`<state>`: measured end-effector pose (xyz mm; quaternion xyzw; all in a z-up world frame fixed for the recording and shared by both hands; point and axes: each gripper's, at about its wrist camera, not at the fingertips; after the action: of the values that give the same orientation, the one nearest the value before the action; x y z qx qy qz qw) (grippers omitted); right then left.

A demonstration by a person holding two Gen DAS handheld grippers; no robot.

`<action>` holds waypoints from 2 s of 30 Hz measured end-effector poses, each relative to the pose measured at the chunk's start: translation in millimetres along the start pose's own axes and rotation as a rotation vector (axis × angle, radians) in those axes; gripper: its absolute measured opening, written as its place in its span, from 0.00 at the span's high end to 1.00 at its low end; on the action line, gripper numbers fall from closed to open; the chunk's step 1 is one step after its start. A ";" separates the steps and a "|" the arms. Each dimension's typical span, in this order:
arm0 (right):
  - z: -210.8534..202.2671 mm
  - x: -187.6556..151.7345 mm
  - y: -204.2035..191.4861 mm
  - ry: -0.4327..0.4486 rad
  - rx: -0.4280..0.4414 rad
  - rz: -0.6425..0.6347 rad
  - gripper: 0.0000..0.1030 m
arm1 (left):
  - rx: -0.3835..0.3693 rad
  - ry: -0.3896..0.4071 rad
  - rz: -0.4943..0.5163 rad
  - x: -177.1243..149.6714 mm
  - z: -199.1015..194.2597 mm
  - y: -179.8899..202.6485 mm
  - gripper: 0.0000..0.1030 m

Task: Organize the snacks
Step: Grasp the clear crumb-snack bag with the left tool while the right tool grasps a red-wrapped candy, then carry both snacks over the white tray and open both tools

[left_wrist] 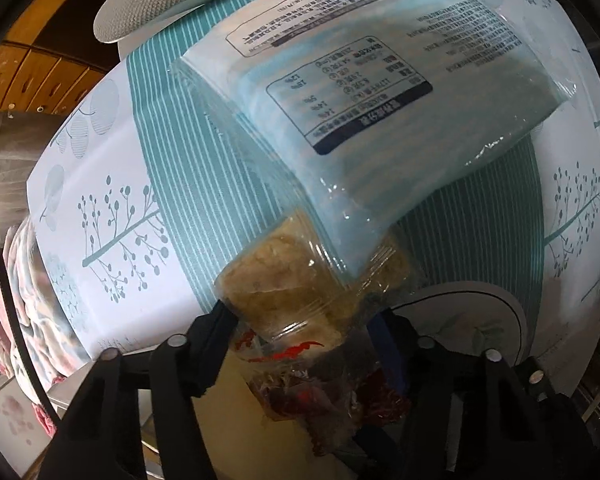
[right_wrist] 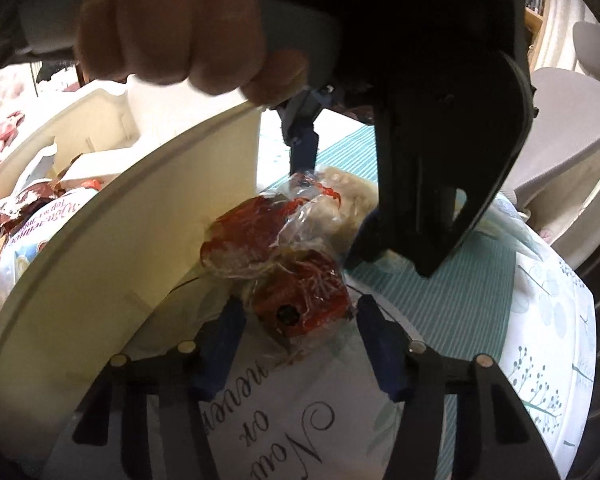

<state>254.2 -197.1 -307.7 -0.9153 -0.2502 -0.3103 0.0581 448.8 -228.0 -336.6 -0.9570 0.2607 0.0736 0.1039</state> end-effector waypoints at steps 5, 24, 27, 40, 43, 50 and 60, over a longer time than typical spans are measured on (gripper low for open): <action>-4.2 -0.1 -2.3 -0.029 -0.016 0.024 0.49 | -0.017 0.010 -0.020 -1.0 -4.9 -7.9 0.50; -78.4 -18.2 -10.6 -0.040 -0.042 0.215 0.49 | -0.144 0.138 -0.019 -63.6 -75.2 -56.7 0.51; -92.4 -13.7 -18.8 -0.022 -0.044 0.250 0.49 | -0.173 0.177 -0.018 -82.3 -96.5 -61.6 0.51; -129.7 15.5 -79.0 0.060 -0.001 0.358 0.48 | -0.197 0.259 -0.052 -173.0 -144.1 -86.1 0.51; -131.3 20.8 -103.2 0.069 0.010 0.358 0.47 | -0.196 0.266 -0.074 -193.6 -142.2 -106.9 0.51; -128.2 29.7 -140.6 0.064 0.039 0.390 0.45 | -0.198 0.278 -0.123 -234.6 -131.9 -148.7 0.51; -136.3 35.9 -165.5 0.075 0.042 0.468 0.40 | -0.229 0.270 -0.173 -277.1 -114.5 -186.6 0.25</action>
<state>123.5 -73.9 -185.2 -0.9347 -0.0354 -0.3168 0.1569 318.3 36.1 -141.9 -0.9826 0.1790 -0.0356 -0.0356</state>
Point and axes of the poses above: each gripper's, at about its wrist camera, not at the fingertips, and z roughly the way its jaws point, y to its right, x to its top, and after that the axes turned 5 degrees about x, right-handed
